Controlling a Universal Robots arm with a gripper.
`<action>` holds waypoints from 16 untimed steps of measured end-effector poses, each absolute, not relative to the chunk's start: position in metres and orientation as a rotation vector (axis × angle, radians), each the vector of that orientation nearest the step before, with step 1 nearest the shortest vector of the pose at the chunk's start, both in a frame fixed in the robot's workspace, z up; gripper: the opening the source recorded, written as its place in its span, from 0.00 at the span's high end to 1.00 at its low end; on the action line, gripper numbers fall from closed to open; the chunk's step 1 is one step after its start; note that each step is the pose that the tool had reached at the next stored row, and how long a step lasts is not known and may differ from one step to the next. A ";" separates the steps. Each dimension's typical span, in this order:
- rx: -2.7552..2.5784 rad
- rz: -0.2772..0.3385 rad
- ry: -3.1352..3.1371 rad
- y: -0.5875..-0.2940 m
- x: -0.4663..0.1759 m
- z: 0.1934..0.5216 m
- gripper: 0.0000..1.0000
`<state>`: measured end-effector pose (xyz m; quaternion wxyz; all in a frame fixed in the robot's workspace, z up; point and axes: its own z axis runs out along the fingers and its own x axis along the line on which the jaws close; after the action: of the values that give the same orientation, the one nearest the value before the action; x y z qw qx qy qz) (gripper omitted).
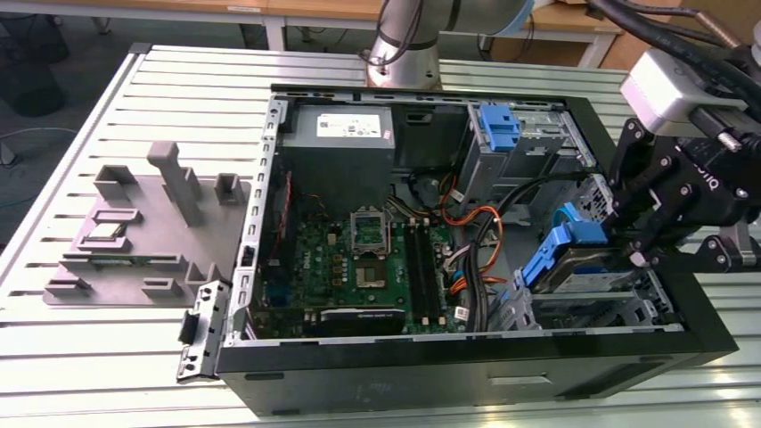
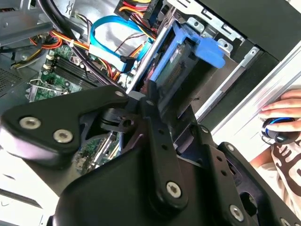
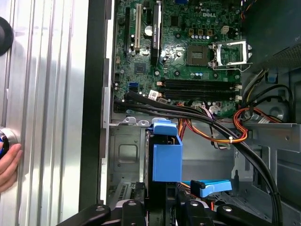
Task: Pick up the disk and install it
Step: 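Insert the disk into the insertion slot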
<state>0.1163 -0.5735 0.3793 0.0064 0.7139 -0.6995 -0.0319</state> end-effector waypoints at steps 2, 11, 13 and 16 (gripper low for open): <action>2.233 -0.100 -2.189 -0.574 0.116 0.379 0.64; 2.237 -0.099 -2.192 -0.574 0.116 0.377 0.58; 2.241 -0.095 -2.195 -0.574 0.116 0.375 0.58; 2.246 -0.091 -2.199 -0.573 0.116 0.373 0.58</action>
<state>0.1158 -0.5731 0.3726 -0.0012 0.7142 -0.6993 -0.0291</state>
